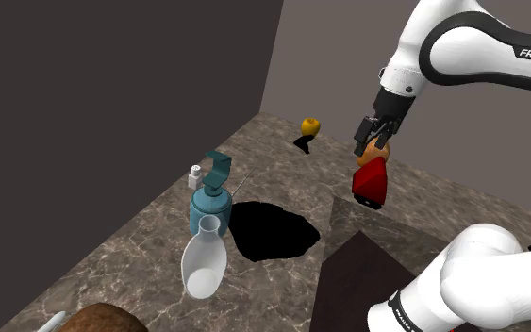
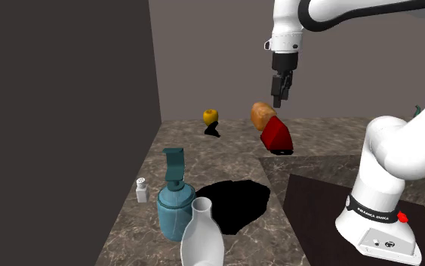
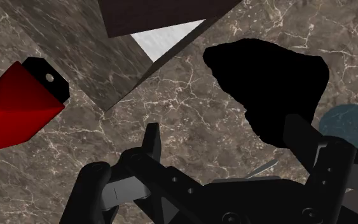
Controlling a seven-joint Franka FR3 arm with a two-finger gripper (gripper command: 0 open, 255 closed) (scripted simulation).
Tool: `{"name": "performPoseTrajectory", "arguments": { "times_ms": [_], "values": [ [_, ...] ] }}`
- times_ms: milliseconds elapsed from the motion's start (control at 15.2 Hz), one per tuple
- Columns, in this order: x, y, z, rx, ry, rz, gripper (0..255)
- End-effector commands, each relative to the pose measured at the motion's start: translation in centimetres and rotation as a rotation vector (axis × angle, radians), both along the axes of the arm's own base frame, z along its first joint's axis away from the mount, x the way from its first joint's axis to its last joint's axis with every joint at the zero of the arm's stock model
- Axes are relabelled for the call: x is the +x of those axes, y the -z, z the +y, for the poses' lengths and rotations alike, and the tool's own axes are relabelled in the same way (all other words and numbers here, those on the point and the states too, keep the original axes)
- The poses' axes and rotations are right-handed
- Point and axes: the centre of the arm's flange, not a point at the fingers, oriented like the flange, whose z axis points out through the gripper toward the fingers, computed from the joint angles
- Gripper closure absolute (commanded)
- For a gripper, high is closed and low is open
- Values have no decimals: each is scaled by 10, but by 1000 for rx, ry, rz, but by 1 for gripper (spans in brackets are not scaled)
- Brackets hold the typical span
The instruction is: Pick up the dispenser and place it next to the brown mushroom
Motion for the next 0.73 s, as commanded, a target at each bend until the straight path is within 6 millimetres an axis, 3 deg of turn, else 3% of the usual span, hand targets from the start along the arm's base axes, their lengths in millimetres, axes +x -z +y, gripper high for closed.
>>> {"name": "performPoseTrajectory", "arguments": {
  "times_ms": [0,660],
  "values": [
    [0,0,0,0,0,0,0],
    [12,37,131,-44,276,-93,0]
  ]
}}
